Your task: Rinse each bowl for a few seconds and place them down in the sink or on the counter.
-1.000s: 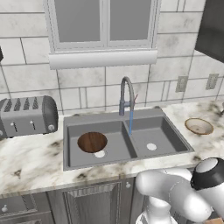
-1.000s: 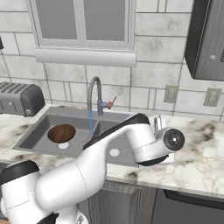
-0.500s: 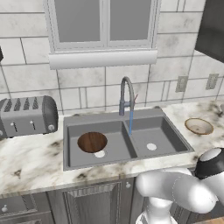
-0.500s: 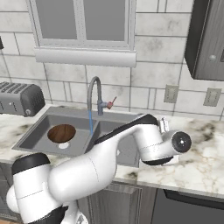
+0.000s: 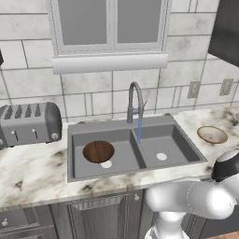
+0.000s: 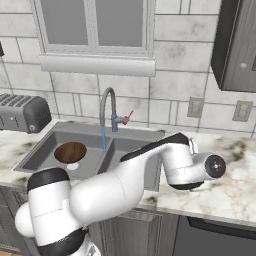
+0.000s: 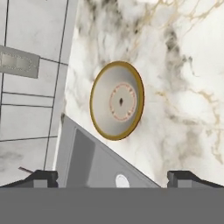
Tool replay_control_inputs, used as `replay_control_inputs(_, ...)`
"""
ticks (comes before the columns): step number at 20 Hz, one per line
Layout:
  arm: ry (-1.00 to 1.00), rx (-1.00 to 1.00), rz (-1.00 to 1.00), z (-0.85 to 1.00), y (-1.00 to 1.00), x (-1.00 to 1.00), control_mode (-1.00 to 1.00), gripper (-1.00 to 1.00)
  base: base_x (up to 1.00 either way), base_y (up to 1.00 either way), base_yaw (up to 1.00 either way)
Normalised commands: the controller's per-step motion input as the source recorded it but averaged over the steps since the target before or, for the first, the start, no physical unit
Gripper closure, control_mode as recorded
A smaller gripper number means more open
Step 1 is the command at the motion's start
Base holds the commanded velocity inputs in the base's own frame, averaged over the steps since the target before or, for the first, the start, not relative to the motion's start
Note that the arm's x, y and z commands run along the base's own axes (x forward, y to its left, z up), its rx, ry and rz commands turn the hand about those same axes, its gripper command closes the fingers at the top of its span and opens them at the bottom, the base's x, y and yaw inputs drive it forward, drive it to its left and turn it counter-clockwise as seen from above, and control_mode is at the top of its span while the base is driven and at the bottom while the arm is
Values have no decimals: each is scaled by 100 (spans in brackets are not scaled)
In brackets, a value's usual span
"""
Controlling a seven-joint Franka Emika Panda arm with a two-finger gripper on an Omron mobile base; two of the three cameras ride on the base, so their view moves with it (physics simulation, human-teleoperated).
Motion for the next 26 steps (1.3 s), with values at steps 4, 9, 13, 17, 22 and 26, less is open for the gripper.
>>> replay_control_inputs(4, 0, 2, 1, -18, -15, 11, -100, -100, 0, 0, 0)
replay_control_inputs(9, 0, 3, 1, -20, -10, 16, -100, -100, 0, 0, 0)
replay_control_inputs(13, 0, 2, 2, -18, -10, 19, -100, -100, 0, 0, 0)
replay_control_inputs(17, 0, 1, 2, -18, -9, 21, -100, -100, 0, 0, 0)
replay_control_inputs(22, 0, 2, 2, -19, -9, 21, -100, -100, 0, 0, 0)
replay_control_inputs(26, 0, 1, 3, -21, -11, 21, -100, -100, 0, 0, 0)
